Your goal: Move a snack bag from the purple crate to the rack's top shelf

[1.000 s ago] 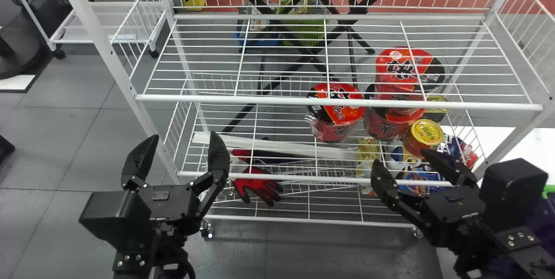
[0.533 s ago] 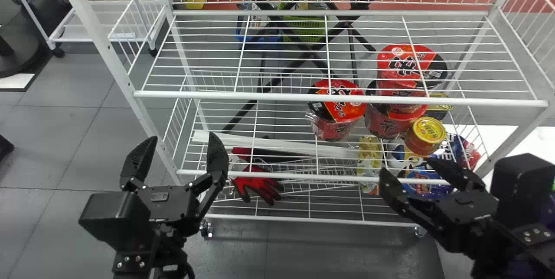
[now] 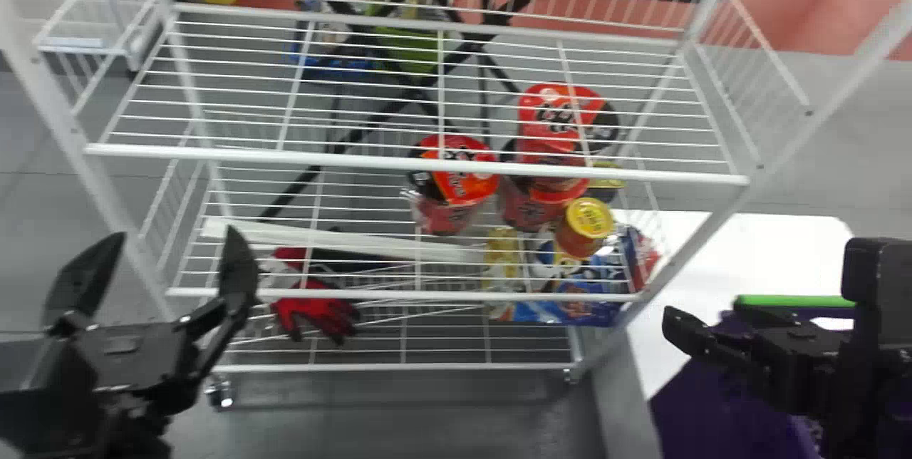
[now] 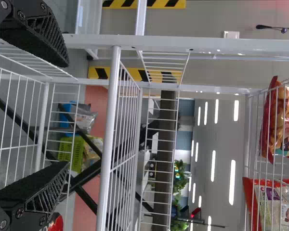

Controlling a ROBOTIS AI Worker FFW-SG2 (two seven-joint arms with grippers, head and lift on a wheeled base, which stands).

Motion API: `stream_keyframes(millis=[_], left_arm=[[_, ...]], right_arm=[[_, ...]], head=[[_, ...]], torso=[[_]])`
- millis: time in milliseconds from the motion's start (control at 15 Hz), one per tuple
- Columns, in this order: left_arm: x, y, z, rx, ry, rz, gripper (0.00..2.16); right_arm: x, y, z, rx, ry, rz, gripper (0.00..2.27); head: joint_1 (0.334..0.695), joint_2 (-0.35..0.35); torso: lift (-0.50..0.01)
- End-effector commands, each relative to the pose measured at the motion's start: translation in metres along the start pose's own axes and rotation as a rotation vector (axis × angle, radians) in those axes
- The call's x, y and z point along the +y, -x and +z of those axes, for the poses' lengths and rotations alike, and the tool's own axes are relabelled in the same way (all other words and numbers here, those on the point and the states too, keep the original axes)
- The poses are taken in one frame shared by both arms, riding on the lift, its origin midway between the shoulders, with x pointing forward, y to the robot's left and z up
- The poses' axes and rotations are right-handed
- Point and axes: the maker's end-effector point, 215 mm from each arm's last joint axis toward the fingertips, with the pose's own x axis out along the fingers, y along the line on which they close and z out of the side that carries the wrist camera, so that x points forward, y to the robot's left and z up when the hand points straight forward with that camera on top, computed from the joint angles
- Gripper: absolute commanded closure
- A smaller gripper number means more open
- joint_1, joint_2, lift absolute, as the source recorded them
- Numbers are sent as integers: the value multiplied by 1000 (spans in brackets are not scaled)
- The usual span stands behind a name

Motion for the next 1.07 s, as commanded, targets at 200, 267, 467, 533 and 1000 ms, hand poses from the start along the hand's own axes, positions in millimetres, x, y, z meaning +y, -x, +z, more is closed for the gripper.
stream_keyframes(millis=[200,267,467,533,1000], left_arm=[[-3,0,-4,0,7,-2,90],[-4,0,-5,0,8,-4,90],[-5,1,-8,2,11,-4,90],[-5,1,-8,3,14,-6,90],[-9,-1,-5,-4,19,-13,90]], right_arm=[[-93,37,12,-19,-121,-166,181],[-107,43,12,-18,-138,-191,181],[-164,68,-23,109,-241,-306,181],[-182,75,-32,136,-259,-334,181],[-254,101,-100,298,-343,-421,181]], head=[[695,-322],[695,-343],[695,-350],[695,-350],[695,-350]], torso=[[-451],[-451],[-451],[-451],[-451]])
